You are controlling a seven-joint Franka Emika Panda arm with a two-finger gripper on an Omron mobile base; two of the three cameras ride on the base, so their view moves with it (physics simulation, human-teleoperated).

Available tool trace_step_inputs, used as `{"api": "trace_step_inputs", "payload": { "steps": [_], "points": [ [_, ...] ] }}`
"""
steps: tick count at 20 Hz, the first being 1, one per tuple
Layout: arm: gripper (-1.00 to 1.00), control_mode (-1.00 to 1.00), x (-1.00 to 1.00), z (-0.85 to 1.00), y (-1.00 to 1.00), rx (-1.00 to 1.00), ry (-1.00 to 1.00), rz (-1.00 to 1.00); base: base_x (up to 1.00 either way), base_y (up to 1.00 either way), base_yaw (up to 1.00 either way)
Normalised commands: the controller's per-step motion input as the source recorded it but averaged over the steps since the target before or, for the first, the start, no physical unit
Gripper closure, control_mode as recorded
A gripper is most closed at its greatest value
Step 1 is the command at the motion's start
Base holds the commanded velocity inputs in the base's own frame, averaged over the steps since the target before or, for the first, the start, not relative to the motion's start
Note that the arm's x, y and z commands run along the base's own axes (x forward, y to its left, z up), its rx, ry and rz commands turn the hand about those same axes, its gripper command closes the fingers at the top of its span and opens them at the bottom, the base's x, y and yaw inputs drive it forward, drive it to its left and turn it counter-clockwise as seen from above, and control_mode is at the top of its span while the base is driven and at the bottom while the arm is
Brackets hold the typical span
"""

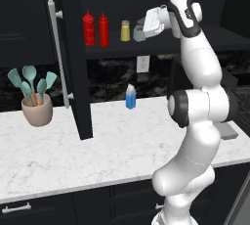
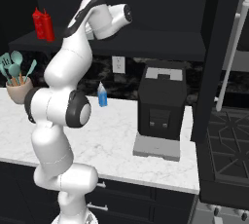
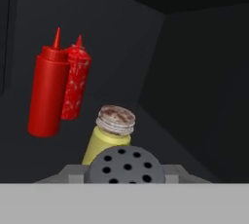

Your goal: Put the shaker and condiment bottle from the counter next to their counterparts in the cabinet.

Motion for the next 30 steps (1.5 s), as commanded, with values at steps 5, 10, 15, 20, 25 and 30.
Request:
{"api": "trace_step_inputs", "payload": {
  "steps": [5,10,15,20,25,30],
  "points": [
    [-1.0,-1.0,0.0,0.0,0.0,0.0,0.0,0.04,0.0,0.0,0.0],
    [-1.0,-1.0,-0.02,0.0,0.0,0.0,0.0,0.0,0.0,0.0,0.0],
    [-1.0,-1.0,0.0,0.0,0.0,0.0,0.0,0.0,0.0,0.0,0.0],
    [-1.0,-1.0,-0.04,0.0,-0.02,0.0,0.0,0.0,0.0,0.0,0.0],
    [-1.0,-1.0,-0.08,0.0,-0.16,0.01,0.0,0.0,0.0,0.0,0.0],
    [-1.0,-1.0,-0.21,0.0,-0.22,0.04,0.0,-0.02,0.0,0.0,0.0]
  ]
}}
